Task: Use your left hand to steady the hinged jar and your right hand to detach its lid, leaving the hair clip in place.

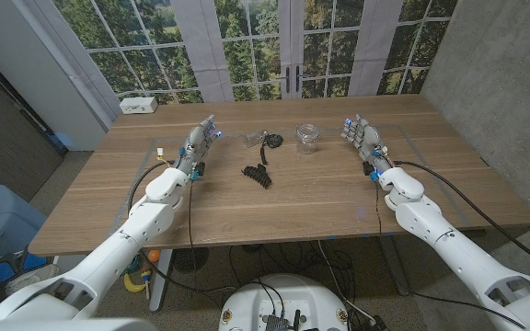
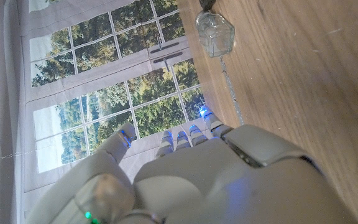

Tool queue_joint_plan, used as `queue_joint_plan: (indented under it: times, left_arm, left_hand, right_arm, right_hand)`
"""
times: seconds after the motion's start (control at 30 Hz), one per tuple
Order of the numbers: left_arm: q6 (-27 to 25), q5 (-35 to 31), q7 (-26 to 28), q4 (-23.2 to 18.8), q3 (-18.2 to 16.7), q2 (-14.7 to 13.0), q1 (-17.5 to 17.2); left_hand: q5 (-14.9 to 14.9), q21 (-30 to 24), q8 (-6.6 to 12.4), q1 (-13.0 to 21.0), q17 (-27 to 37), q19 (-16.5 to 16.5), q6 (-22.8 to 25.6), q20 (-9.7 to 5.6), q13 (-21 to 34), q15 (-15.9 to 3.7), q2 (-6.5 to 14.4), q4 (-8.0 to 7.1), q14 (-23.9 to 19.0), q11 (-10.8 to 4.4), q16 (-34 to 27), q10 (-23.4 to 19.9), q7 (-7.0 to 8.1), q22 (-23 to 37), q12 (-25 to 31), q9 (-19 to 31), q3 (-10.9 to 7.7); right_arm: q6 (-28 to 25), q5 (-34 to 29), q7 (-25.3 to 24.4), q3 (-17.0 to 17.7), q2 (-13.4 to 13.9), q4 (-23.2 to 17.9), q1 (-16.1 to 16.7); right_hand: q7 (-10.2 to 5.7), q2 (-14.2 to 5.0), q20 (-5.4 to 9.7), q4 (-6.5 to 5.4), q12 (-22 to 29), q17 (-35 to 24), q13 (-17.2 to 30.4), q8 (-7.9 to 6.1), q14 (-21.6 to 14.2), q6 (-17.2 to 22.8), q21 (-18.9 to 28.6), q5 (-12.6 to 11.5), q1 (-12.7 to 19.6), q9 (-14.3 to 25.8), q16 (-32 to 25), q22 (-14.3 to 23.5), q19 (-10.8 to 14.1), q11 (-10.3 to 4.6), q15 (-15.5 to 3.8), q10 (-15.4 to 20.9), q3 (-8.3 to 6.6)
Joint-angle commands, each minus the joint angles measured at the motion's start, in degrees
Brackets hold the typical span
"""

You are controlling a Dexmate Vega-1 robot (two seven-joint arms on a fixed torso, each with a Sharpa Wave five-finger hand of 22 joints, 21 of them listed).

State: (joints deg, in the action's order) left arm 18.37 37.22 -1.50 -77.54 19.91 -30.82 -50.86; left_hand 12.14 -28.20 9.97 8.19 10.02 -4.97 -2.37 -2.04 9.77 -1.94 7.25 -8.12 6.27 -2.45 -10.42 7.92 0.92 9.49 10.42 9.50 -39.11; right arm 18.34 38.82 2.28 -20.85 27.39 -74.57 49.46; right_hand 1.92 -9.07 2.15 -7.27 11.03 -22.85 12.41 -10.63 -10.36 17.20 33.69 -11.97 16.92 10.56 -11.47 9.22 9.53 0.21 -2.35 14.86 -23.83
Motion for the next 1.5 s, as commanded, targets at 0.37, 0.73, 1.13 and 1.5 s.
queue_joint_plan:
  times: [0.37,0.73,1.13,1.5]
  left_arm:
    - [2.2,0.8,-0.5,-2.7,-2.1,-2.3,-3.4]
    - [2.4,1.0,-1.9,-1.6,-1.8,-2.1,-2.6]
    - [2.7,0.9,-3.0,-0.5,-1.2,-1.5,-1.6]
    - [2.5,0.4,-2.4,-2.3,-1.1,-2.1,-2.3]
  left_hand:
    - [0.4,-0.3,0.29,0.2,-0.1,1.1,0.1,-1.05,0.2,-0.58,2.4,0.43,-0.2,-0.24,-0.2,-0.2,0.28,0.2,0.5,0.3,-0.52]
    - [0.3,0.1,0.27,0.1,-0.2,1.3,0.1,-1.11,0.2,-0.61,1.8,1.10,-0.2,-0.37,-0.1,-0.1,0.48,0.2,0.4,0.3,-0.42]
    - [0.3,0.3,0.28,-0.1,-0.2,1.6,0.1,-0.98,0.2,-0.65,1.7,1.47,-0.2,-0.29,0.0,-0.1,0.45,0.2,0.4,0.3,-0.42]
    - [0.3,0.5,0.29,-0.2,-0.2,1.8,0.2,-0.90,0.2,-0.65,1.7,1.63,-0.2,-0.35,0.0,-0.2,0.41,0.3,0.4,0.3,-0.46]
  right_arm:
    - [5.6,-3.1,-2.3,-1.9,-3.9,2.0,1.0]
    - [7.8,-5.4,-6.7,-2.3,-5.2,0.0,3.7]
    - [9.7,-7.1,-10.0,-2.2,-5.7,-2.6,7.0]
    - [7.9,-9.1,-10.8,-2.7,-3.7,-4.4,8.1]
  right_hand:
    - [1.29,0.55,-0.35,3.08,0.6,0.9,-0.1,-0.59,-1.3,0.7,-0.7,0.6,2.3,0.2,-1.0,0.2,1.9,0.89,1.42,1.0,-0.89]
    - [1.32,0.89,-0.53,4.19,0.8,1.0,-0.2,-0.81,-1.6,1.4,-1.3,1.2,2.4,0.2,-1.4,0.3,2.6,0.97,1.17,1.6,-0.55]
    - [1.54,0.59,-0.90,5.31,0.8,1.2,-0.3,-0.85,-1.7,1.7,-1.9,1.5,2.9,0.2,-1.7,0.3,3.3,1.08,1.39,1.8,-0.57]
    - [2.47,2.89,-1.91,10.11,0.5,2.6,-0.4,-0.48,-1.6,1.1,-3.3,1.8,5.6,0.1,-1.4,0.3,4.4,1.72,2.30,1.5,-0.65]
